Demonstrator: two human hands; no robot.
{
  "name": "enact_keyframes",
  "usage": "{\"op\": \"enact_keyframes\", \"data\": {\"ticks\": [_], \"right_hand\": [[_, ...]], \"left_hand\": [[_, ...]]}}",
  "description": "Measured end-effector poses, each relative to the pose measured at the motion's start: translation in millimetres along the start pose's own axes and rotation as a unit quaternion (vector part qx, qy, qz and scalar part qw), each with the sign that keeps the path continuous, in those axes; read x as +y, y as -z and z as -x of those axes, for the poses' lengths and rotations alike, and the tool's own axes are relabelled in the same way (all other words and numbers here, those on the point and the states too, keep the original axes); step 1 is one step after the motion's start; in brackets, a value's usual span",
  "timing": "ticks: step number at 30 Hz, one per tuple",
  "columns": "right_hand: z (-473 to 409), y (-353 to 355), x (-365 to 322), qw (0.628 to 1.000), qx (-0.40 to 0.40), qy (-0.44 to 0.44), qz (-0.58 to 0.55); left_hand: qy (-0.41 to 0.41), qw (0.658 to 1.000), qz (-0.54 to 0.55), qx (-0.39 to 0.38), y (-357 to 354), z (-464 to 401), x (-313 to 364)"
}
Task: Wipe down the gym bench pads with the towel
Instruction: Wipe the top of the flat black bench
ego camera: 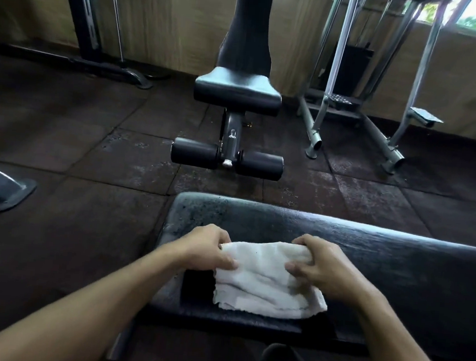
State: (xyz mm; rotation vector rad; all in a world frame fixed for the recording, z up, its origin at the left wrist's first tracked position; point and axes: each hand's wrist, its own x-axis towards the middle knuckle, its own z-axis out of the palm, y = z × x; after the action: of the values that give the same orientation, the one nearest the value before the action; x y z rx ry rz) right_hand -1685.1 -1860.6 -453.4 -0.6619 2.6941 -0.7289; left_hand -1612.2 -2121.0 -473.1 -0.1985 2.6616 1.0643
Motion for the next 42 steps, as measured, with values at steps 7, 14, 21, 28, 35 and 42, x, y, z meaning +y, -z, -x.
{"op": "enact_keyframes", "data": {"ticks": [7, 14, 21, 28, 35, 42], "right_hand": [[52, 50, -40, 0.959, 0.151, 0.105, -0.217], [13, 2, -51, 0.975, 0.162, -0.01, -0.15], [-15, -64, -42, 0.971, 0.128, -0.106, -0.175], [-11, -71, -29, 0.987, 0.152, -0.043, 0.028], [19, -70, 5, 0.987, 0.131, -0.026, 0.085], [30, -79, 13, 0.983, 0.124, -0.026, 0.133]], "left_hand": [[-0.215, 0.936, 0.273, 0.061, 43, 59, 23], [-0.075, 0.96, 0.204, 0.174, 41, 37, -5], [0.015, 0.964, 0.015, 0.266, 6, 18, -38], [-0.01, 0.91, -0.232, 0.343, -17, 20, -28], [-0.058, 0.951, -0.296, 0.073, -61, 8, -5], [-0.018, 0.954, -0.28, 0.101, -70, 47, -18]]}}
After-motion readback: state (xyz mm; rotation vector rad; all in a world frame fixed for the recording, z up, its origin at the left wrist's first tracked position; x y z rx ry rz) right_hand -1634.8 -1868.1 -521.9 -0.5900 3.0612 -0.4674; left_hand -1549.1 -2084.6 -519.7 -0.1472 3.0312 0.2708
